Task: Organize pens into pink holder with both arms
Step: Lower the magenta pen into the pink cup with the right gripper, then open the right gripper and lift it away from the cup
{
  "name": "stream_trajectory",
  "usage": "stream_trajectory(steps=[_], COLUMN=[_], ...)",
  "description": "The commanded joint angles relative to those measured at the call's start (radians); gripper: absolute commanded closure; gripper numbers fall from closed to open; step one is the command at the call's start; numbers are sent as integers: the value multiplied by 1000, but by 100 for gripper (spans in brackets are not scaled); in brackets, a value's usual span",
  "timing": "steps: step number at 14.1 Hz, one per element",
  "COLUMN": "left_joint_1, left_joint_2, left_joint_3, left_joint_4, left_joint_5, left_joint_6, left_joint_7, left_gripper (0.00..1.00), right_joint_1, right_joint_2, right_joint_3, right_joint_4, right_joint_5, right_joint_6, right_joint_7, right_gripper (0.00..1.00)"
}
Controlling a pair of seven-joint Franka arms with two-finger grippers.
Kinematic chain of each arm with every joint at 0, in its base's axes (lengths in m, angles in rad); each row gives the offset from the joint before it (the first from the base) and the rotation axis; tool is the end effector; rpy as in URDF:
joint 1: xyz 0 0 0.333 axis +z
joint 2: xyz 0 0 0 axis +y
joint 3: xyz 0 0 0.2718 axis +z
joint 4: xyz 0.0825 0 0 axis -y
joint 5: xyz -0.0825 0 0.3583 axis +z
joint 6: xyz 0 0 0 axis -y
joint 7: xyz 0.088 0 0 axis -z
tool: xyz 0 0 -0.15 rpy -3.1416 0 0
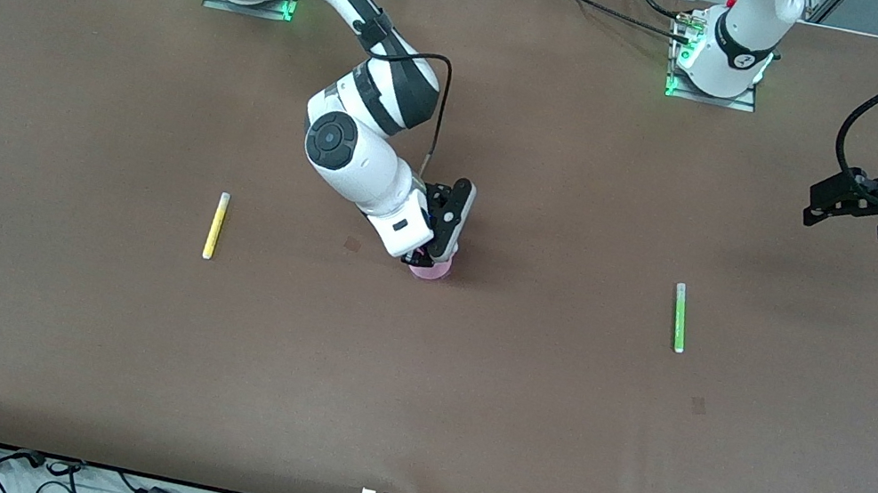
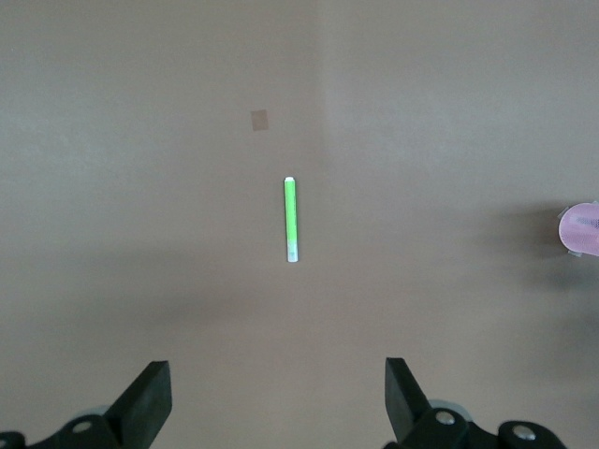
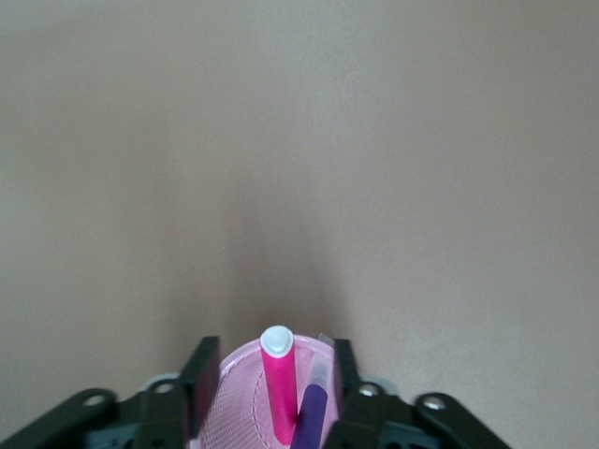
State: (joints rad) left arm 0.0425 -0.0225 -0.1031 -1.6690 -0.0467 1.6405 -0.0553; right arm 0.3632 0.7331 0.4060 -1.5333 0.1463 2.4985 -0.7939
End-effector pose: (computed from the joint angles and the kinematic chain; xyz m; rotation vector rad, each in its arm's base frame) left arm 0.5256 -0.0390 0.5113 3.0977 -0.0029 -0.0134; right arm 0.5244 0.4602 0.2219 -2.1798 -1.6975 -0.3938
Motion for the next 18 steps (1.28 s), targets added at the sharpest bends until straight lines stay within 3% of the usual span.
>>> stream_trajectory(steps=[1, 3, 7, 13, 18], left_joint_1=[4, 4, 4, 2, 2], left_joint_2=[9, 9, 9, 9, 7], left_joint_3=[-4, -4, -4, -4, -6], left_joint_4=[23, 23, 23, 25, 25], left_joint_5=[14, 14, 14, 14, 14], left_joint_6=[-18, -18, -18, -18, -18], left_joint_7=[-11, -11, -11, -9, -9], left_gripper=[0, 0, 0, 0, 0], right_joint_1=[0, 2, -21, -154, -167], right_joint_2=[-56, -99, -204, -282, -308], right_joint_3=[7, 11, -9, -36, -154], right_joint_4=[-7, -4, 24, 28, 44], right_joint_5=[-2, -2, -2, -13, -37], right_joint_6=[-12, -39, -255, -510, -650], right_joint_7=[50, 146, 321, 585, 818], right_gripper=[0, 0, 0, 0, 0])
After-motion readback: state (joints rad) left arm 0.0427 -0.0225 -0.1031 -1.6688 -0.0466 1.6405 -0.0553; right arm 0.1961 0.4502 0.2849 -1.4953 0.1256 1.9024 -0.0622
